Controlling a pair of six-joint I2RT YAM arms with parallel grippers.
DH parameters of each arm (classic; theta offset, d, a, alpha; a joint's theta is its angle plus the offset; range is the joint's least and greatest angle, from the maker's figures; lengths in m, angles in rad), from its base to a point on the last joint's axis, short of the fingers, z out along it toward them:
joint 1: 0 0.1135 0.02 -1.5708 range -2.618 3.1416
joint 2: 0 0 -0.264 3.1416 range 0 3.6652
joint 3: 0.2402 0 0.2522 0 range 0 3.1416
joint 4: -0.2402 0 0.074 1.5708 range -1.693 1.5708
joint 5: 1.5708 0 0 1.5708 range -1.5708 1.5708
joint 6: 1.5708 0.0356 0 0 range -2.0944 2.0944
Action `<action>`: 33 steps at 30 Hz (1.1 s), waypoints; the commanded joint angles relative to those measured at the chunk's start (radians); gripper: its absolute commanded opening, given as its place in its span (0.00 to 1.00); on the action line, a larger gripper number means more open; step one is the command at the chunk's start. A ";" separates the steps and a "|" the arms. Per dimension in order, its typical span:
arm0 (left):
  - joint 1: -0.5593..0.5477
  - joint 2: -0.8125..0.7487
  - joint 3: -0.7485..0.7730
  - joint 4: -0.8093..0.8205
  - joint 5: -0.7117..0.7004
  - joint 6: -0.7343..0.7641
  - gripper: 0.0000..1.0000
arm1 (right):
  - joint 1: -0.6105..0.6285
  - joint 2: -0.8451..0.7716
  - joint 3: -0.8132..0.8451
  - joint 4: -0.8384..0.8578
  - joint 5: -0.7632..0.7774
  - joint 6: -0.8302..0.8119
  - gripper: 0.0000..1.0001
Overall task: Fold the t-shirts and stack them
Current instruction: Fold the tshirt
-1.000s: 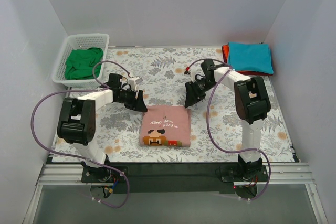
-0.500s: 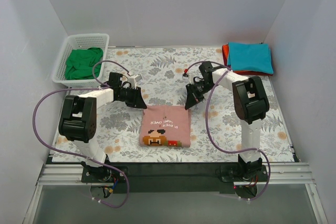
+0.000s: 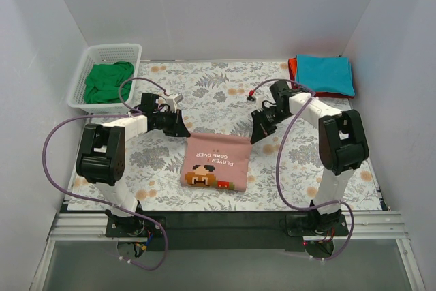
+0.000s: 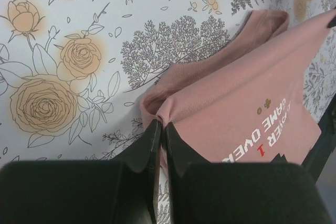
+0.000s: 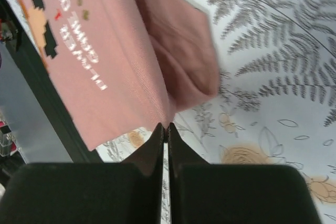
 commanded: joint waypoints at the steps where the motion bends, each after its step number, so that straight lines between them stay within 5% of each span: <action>1: 0.014 0.003 0.015 0.044 -0.033 -0.005 0.00 | -0.056 0.047 -0.027 0.018 0.080 -0.022 0.01; 16: 0.017 0.144 0.169 0.090 -0.083 -0.035 0.00 | -0.058 0.262 0.278 0.126 0.139 0.083 0.01; 18: 0.026 0.133 0.183 0.072 -0.070 -0.050 0.07 | -0.058 0.246 0.289 0.120 0.143 0.085 0.15; 19: 0.041 0.104 0.181 0.064 -0.050 -0.064 0.15 | -0.062 0.231 0.287 0.120 0.149 0.086 0.35; 22: 0.074 0.028 0.131 0.046 0.016 -0.085 0.33 | -0.072 0.141 0.279 0.117 0.146 0.093 0.54; 25: 0.075 -0.071 0.085 -0.020 0.045 -0.081 0.45 | -0.072 0.066 0.235 0.097 0.111 0.108 0.60; 33: 0.072 -0.161 -0.104 -0.120 0.130 -0.127 0.47 | -0.050 0.016 -0.013 0.020 -0.045 0.114 0.56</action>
